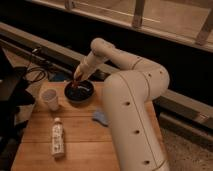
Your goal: Place the pepper in the ceramic bowl
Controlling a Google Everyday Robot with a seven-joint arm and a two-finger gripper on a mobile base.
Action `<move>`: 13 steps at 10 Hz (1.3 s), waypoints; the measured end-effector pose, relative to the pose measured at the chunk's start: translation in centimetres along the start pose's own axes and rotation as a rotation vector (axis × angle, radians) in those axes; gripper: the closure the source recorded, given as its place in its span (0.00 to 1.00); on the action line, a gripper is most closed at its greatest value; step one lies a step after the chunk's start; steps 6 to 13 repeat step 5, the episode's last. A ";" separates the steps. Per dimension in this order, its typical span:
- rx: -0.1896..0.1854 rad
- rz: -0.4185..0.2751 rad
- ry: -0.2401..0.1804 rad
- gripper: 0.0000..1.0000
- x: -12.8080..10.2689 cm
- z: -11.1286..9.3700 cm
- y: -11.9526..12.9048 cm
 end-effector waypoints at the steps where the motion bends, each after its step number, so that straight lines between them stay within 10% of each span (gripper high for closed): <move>1: 0.001 -0.002 -0.003 0.24 0.0 -0.1 0.0; 4: 0.002 -0.008 -0.005 0.53 -0.2 -0.4 0.4; 13: 0.004 -0.009 -0.002 0.54 0.0 -0.4 0.4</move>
